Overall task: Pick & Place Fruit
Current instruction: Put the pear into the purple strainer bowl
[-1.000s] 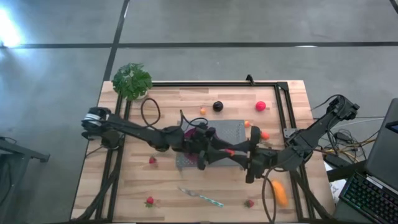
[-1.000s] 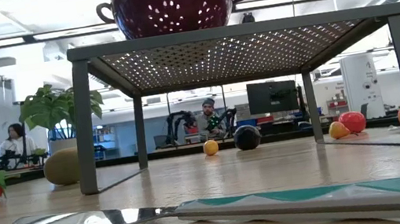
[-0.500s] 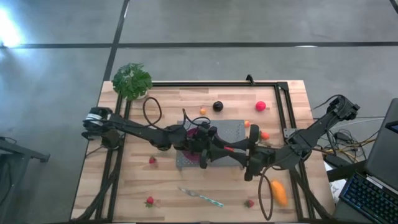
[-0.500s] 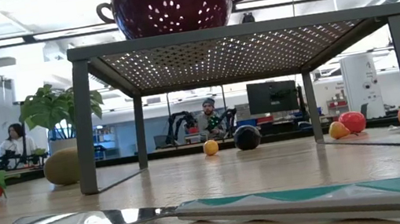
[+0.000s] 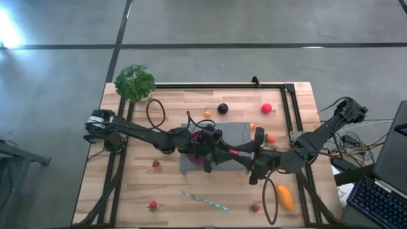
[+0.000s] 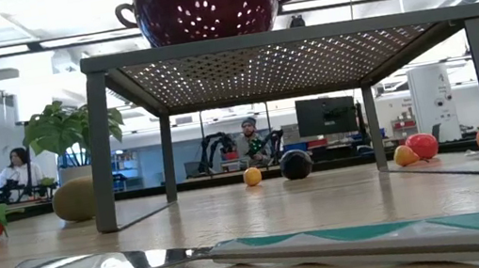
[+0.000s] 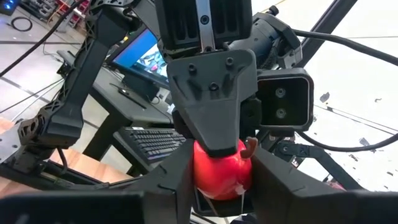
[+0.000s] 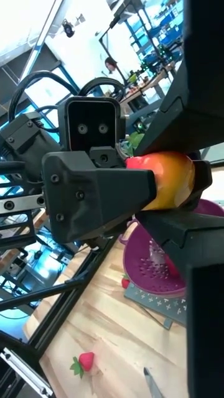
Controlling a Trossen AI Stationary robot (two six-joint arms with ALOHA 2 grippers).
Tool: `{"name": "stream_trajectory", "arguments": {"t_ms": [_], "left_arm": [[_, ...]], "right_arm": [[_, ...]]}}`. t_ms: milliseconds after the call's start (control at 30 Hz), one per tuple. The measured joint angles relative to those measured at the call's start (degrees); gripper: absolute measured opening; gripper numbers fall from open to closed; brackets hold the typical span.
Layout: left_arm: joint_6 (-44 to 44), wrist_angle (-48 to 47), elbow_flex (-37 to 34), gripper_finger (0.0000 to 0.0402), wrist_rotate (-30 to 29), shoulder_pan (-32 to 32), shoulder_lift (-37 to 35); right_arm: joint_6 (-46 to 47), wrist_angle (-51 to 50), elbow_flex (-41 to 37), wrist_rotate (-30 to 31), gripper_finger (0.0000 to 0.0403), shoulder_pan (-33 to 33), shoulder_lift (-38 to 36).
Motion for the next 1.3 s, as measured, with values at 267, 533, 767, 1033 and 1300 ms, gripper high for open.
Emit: {"name": "stream_trajectory", "arguments": {"t_ms": [267,533,767,1033,1300], "left_arm": [[-0.02,0.15,0.04,0.0124,0.46,0.17,-0.23],[3.16,-7.89,0.04,0.0120,3.43,1.42,-3.74],[6.56,-30.58,0.04,0.0123,2.42,2.23,-12.11],[7.21,-54.32,0.04,0.0125,-3.91,2.21,-19.67],[9.24,-60.64,0.07,0.0124,-4.07,2.21,-18.88]], "right_arm": [[5.25,-2.30,-0.02,3.92,0.0184,0.33,-1.03],[18.34,-14.33,-0.02,7.05,0.0276,1.90,-5.18],[35.51,-31.66,-0.02,6.88,0.0320,2.27,-10.63],[51.83,-48.06,-0.02,7.51,0.0329,2.27,-15.46],[56.41,-52.84,-0.72,7.74,0.0298,2.10,-18.26]]}}
